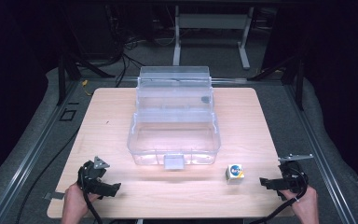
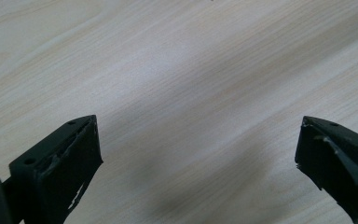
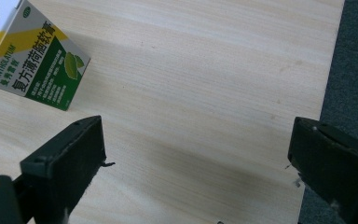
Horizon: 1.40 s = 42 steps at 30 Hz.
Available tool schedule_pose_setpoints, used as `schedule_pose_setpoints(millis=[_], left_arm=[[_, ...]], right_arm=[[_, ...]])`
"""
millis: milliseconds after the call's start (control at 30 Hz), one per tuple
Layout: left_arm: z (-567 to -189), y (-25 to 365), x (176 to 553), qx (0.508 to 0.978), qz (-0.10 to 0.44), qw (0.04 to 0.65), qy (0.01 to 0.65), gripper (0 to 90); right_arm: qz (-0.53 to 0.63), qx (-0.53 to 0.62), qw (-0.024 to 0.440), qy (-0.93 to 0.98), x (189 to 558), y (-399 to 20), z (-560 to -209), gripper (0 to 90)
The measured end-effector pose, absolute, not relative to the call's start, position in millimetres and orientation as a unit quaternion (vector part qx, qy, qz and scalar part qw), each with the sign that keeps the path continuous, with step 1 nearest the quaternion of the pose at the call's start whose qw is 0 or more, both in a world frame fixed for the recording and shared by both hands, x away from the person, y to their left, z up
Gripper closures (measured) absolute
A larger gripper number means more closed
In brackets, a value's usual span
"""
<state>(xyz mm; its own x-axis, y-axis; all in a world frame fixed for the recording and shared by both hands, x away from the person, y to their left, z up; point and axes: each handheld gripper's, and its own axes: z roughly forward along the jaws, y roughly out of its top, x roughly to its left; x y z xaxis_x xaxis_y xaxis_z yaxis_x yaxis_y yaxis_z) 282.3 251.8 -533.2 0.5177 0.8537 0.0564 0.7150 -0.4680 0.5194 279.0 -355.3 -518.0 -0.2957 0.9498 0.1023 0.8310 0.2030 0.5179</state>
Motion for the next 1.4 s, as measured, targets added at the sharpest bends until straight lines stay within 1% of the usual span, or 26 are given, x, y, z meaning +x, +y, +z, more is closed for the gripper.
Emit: schedule_pose_setpoints(millis=[67, 100, 133, 233, 333, 367, 467, 633, 667, 700, 767, 800, 1000, 1033, 1100, 1167, 1233, 1267, 1300, 1400], left_arm=[[-533.1, 252.0, 282.3, 0.842, 0.157, 0.222, 0.465, 0.3], [-533.2, 251.9, 282.3, 0.843, 0.156, 0.222, 0.465, 0.2], [-533.3, 251.6, 282.3, 0.842, 0.157, 0.223, 0.465, 0.3], [-533.9, 250.3, 281.7, 0.840, 0.157, 0.224, 0.467, 0.2], [-533.9, 249.8, 281.6, 0.843, 0.156, 0.224, 0.464, 0.2], [-533.8, 249.5, 281.3, 0.843, 0.155, 0.223, 0.465, 0.3], [-534.0, 249.0, 280.8, 0.844, 0.156, 0.222, 0.462, 0.3], [-534.4, 249.1, 281.1, 0.845, 0.155, 0.222, 0.462, 0.3], [-534.4, 248.9, 281.0, 0.845, 0.154, 0.222, 0.461, 0.2], [-534.3, 248.6, 280.9, 0.845, 0.154, 0.222, 0.461, 0.3], [-533.9, 248.3, 280.8, 0.846, 0.154, 0.222, 0.459, 0.3], [-533.8, 248.2, 280.6, 0.846, 0.154, 0.223, 0.459, 0.3], [-534.0, 247.2, 280.0, 0.845, 0.158, 0.223, 0.459, 0.3], [-533.7, 247.4, 280.1, 0.847, 0.156, 0.223, 0.457, 0.3], [-534.0, 247.4, 280.0, 0.846, 0.155, 0.224, 0.458, 0.3], [-534.2, 247.0, 279.9, 0.846, 0.155, 0.224, 0.458, 0.3], [-534.1, 246.7, 279.8, 0.847, 0.154, 0.223, 0.458, 0.3], [-534.1, 246.6, 279.8, 0.847, 0.154, 0.223, 0.457, 0.3], [-534.1, 246.5, 279.8, 0.847, 0.154, 0.223, 0.457, 0.3], [-534.2, 245.8, 279.5, 0.847, 0.154, 0.223, 0.458, 0.3]], right_arm=[[0.249, 0.579, 0.114, 0.768, 279.3, -354.5, -516.8, 2.9], [0.244, 0.580, 0.123, 0.767, 279.0, -353.0, -516.1, 2.8], [0.248, 0.578, 0.117, 0.768, 279.0, -352.5, -515.6, 2.8], [0.244, 0.579, 0.121, 0.768, 278.3, -349.8, -513.1, 2.7], [0.250, 0.578, 0.111, 0.769, 278.4, -349.0, -509.9, 2.7], [0.244, 0.580, 0.116, 0.768, 278.1, -347.5, -509.2, 2.7], [0.245, 0.575, 0.110, 0.773, 278.5, -345.6, -507.6, 2.6], [0.242, 0.574, 0.115, 0.774, 279.4, -341.1, -503.6, 2.7], [0.245, 0.571, 0.109, 0.775, 279.9, -340.4, -503.0, 2.7], [0.239, 0.572, 0.115, 0.776, 280.0, -338.6, -502.2, 2.8], [0.243, 0.568, 0.107, 0.779, 280.8, -336.0, -501.5, 2.8], [0.239, 0.568, 0.112, 0.780, 281.0, -334.1, -501.0, 3.0], [0.239, 0.560, 0.109, 0.786, 282.1, -326.2, -497.2, 3.3], [0.244, 0.556, 0.102, 0.788, 282.2, -325.9, -496.6, 3.4], [0.232, 0.556, 0.110, 0.790, 282.1, -323.4, -496.1, 3.4], [0.238, 0.553, 0.100, 0.792, 282.5, -321.9, -495.9, 3.6], [0.229, 0.553, 0.107, 0.794, 283.0, -319.7, -494.4, 3.6], [0.236, 0.551, 0.102, 0.794, 283.5, -319.2, -493.5, 3.6], [0.230, 0.551, 0.109, 0.794, 283.9, -317.8, -492.1, 3.7], [0.235, 0.544, 0.102, 0.799, 286.5, -314.1, -487.8, 3.6]])
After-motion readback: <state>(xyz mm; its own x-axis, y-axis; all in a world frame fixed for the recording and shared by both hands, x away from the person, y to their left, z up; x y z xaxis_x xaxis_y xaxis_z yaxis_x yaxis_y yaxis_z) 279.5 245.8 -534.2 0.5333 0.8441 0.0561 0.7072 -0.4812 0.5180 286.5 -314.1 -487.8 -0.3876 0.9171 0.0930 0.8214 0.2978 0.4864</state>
